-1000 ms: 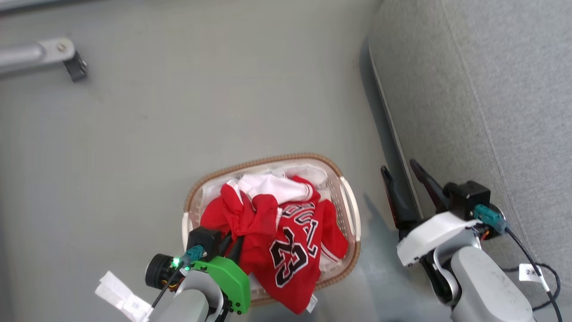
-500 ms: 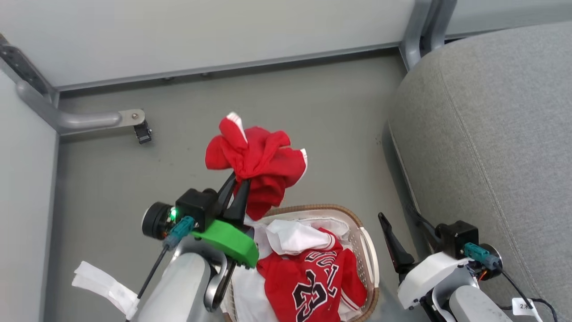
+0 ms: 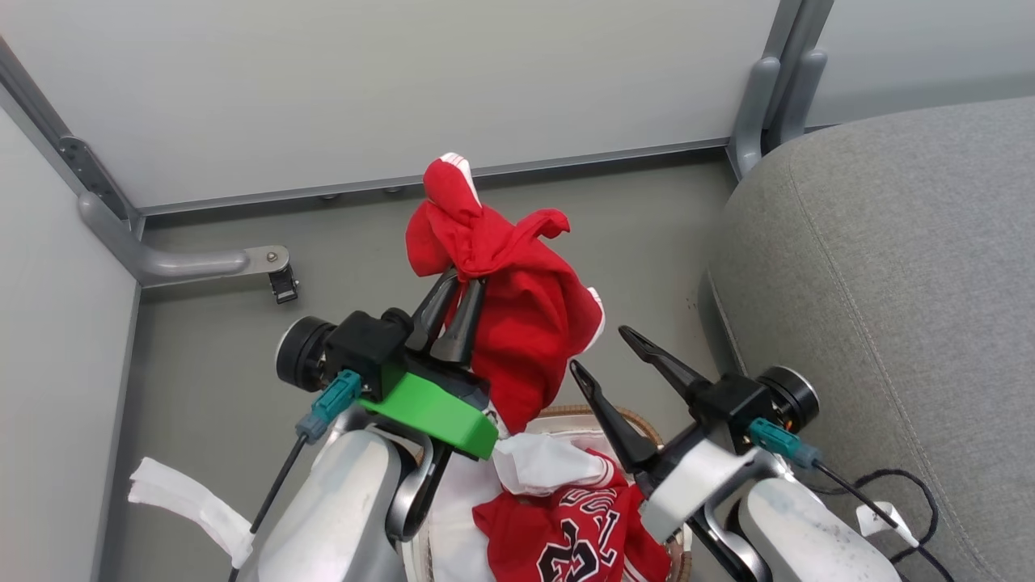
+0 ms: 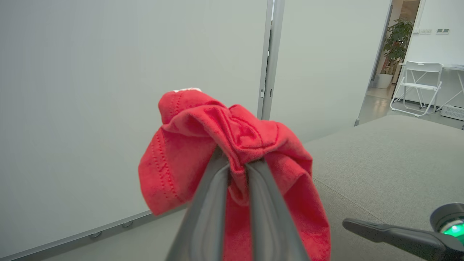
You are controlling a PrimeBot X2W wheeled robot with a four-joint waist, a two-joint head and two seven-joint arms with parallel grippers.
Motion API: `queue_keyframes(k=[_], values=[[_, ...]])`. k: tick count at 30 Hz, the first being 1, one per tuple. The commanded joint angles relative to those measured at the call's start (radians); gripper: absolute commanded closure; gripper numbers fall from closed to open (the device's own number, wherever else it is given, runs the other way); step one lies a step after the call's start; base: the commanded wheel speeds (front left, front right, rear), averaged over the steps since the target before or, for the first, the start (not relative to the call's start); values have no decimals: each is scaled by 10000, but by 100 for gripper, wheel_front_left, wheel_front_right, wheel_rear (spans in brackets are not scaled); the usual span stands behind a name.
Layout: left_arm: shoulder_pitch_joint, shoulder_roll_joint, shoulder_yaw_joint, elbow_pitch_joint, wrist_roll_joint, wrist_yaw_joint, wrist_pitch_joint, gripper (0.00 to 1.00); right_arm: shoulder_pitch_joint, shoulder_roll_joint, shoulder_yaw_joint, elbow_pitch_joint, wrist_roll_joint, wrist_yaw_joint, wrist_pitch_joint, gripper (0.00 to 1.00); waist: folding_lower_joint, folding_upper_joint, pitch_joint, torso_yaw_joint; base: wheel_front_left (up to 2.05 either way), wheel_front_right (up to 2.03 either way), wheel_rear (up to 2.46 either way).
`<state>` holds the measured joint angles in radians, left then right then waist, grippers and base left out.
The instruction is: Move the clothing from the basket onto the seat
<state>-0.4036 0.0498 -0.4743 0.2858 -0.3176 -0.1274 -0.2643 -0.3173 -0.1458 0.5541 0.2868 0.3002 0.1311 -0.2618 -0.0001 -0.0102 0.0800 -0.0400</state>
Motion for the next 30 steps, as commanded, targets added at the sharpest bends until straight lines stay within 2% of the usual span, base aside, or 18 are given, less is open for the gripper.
queue_keyframes(k=[1,7,12,13,14,15,19,20,21,25,30], values=[[118,20,-63,-186,-200,-5,-2,100,-240,-68,191,-160,-104,-7,-47,0,1,102,-38,-7,0,0,0],[288,22,-670,-466,-511,19,-2,100,-1398,-162,919,-244,-170,-8,-47,0,1,102,-105,214,0,0,0],[344,24,-1251,-536,-826,40,-2,100,-1837,177,993,722,-273,-8,-47,0,1,102,-154,564,0,0,0],[358,20,-1333,-529,-855,38,-4,100,-1875,225,1051,951,-227,-8,-47,26,1,102,-166,613,0,0,0],[371,22,-1426,-508,-912,37,-4,100,-1908,275,1141,1178,-108,-8,-47,79,1,102,-179,690,0,0,0],[380,22,-1500,-500,-940,47,-4,100,-1914,319,1197,1334,-3,-8,-47,100,1,102,-189,732,0,0,0],[402,20,-1576,-402,-1017,171,-4,100,-1791,361,1248,1579,375,-8,-47,100,1,102,-158,748,0,0,0],[428,20,-1507,-382,-1027,255,-2,59,-1698,305,1191,1535,429,-8,-47,100,1,102,-134,673,0,0,0],[453,25,-1457,-342,-1044,323,-2,0,-1600,270,1149,1493,474,-8,-47,100,1,102,-108,588,0,0,0],[429,18,-1239,-279,-756,474,1,0,-1246,115,889,1233,514,-10,-47,100,1,102,92,-131,0,0,0],[422,21,-1001,-51,-515,414,1,0,-887,-68,429,920,466,-10,-49,100,1,102,430,-1554,0,0,0]])
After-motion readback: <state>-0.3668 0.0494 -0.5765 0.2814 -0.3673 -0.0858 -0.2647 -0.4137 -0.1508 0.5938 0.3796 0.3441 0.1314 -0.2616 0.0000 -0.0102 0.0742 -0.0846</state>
